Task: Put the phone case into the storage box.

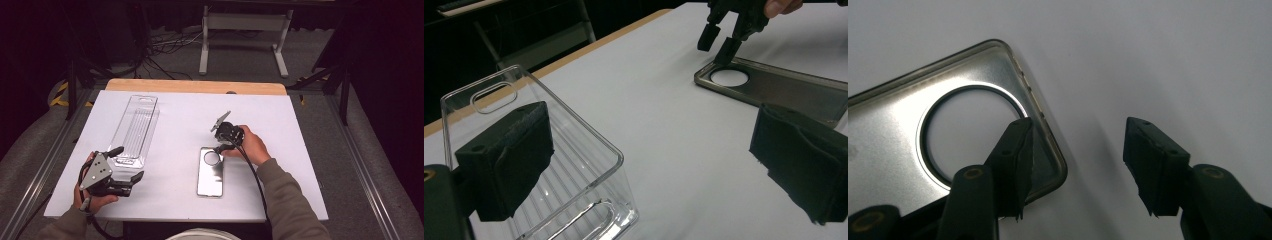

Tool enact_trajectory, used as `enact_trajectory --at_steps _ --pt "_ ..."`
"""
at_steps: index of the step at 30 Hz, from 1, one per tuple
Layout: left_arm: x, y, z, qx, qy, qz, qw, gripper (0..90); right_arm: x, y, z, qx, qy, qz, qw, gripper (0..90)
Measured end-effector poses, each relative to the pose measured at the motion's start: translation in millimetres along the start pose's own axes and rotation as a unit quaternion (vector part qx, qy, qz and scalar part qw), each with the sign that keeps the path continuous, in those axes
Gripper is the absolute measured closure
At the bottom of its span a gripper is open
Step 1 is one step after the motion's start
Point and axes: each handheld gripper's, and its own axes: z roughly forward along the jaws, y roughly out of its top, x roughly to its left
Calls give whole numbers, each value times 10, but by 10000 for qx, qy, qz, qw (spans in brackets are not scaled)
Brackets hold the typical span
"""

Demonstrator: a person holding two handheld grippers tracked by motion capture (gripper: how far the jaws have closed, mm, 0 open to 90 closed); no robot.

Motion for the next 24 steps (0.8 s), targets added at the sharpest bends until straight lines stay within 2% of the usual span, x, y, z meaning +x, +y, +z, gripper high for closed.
enact_trajectory --at_steps 2,4,6,8,11,16,21,24 --pt "-1 1 1 -6 3 4 10000 44 -10 -1 12 12 38 4 10000 484" --pt "6 3 0 25 -24 40 10000 47 -31 -8 11 2 111 65 9999 553" --pt "0 -1 0 27 -23 29 10000 48 -53 -35 5 -21 346 127 9993 631" --pt "3 1 2 25 -27 39 10000 48 -59 -46 3 12 434 149 9989 691" --pt "0 2 5 36 -9 56 10000 49 -20 -13 -15 325 492 -111 9982 781" --pt "-9 0 14 49 -42 58 10000 50 18 82 5 638 295 -277 9971 843" --pt "1 -6 12 92 -50 57 9999 51 50 97 5 689 176 -504 9962 861" --pt "-3 -1 12 103 -75 41 9999 52 65 77 0 610 102 -533 9967 869"
